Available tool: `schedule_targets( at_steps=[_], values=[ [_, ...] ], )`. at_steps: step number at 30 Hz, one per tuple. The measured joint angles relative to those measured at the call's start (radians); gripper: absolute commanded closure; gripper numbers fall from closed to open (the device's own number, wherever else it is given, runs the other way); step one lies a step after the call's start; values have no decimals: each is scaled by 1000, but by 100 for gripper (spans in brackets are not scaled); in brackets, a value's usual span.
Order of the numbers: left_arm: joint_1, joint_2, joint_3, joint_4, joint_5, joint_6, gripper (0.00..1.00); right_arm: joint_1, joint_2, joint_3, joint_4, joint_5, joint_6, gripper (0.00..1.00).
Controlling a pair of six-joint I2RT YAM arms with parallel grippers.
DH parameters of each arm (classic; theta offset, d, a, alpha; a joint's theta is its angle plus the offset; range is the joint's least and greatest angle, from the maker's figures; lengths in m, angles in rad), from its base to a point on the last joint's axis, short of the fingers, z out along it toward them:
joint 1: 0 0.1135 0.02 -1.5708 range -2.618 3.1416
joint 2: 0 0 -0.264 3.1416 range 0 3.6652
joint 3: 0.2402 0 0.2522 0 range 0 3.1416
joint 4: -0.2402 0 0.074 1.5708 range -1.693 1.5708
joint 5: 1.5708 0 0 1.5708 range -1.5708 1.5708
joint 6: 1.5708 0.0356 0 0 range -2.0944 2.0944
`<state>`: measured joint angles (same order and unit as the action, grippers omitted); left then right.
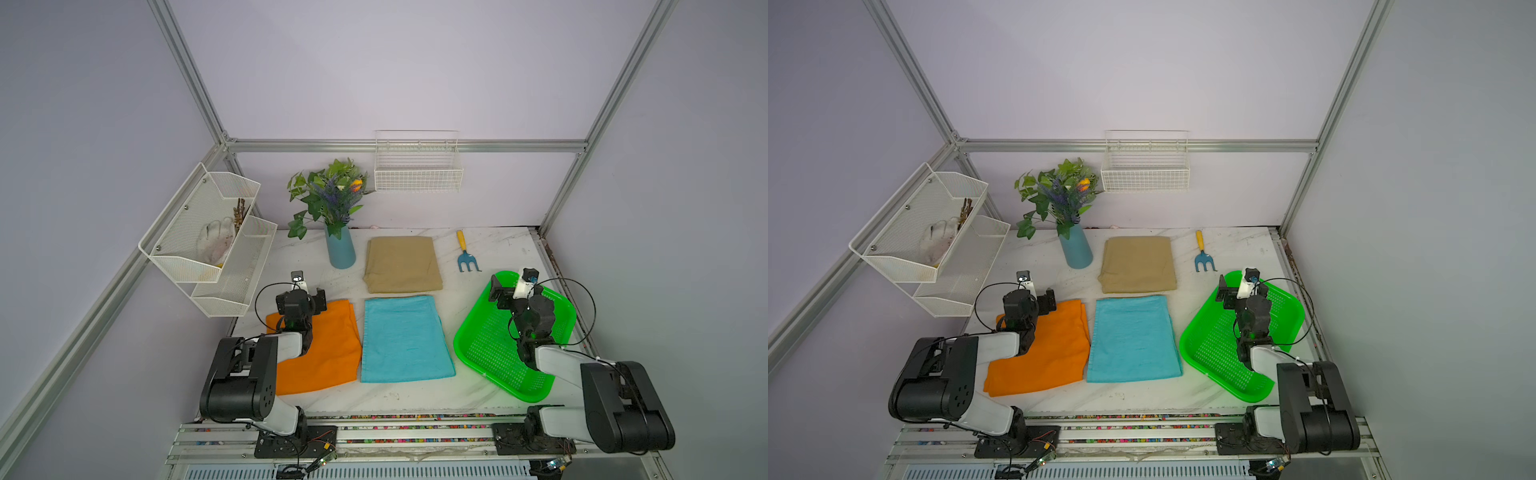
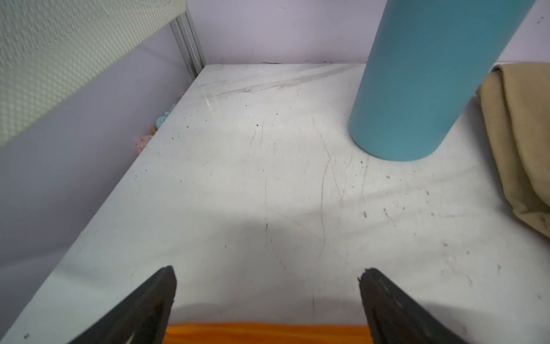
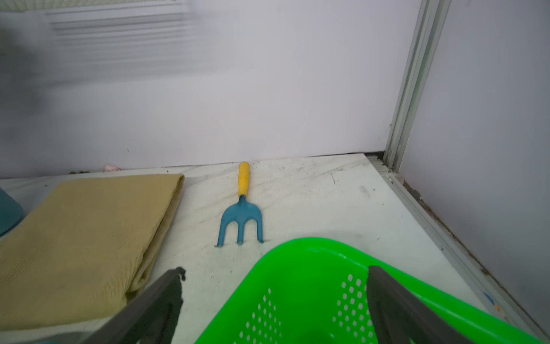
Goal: Put the folded long pants in the basket
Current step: Adjust the basket at the center of the board.
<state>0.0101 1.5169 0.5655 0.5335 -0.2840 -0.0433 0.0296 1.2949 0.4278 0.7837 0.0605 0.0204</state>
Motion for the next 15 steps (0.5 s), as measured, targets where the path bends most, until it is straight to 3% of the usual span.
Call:
schedule_targets(
  at_steps=[4,10,15],
  values=[
    [-22,-27,203,-216,-15,-32,0,10,9,321,-359,27,48,0],
    [-183,-41,356,-361,-7,-156,0,72,252,795,-818,-50,163,1],
    [-322,46,481,-432,40,-257,0,98,410,915,-1114,-56,327,16]
  ],
)
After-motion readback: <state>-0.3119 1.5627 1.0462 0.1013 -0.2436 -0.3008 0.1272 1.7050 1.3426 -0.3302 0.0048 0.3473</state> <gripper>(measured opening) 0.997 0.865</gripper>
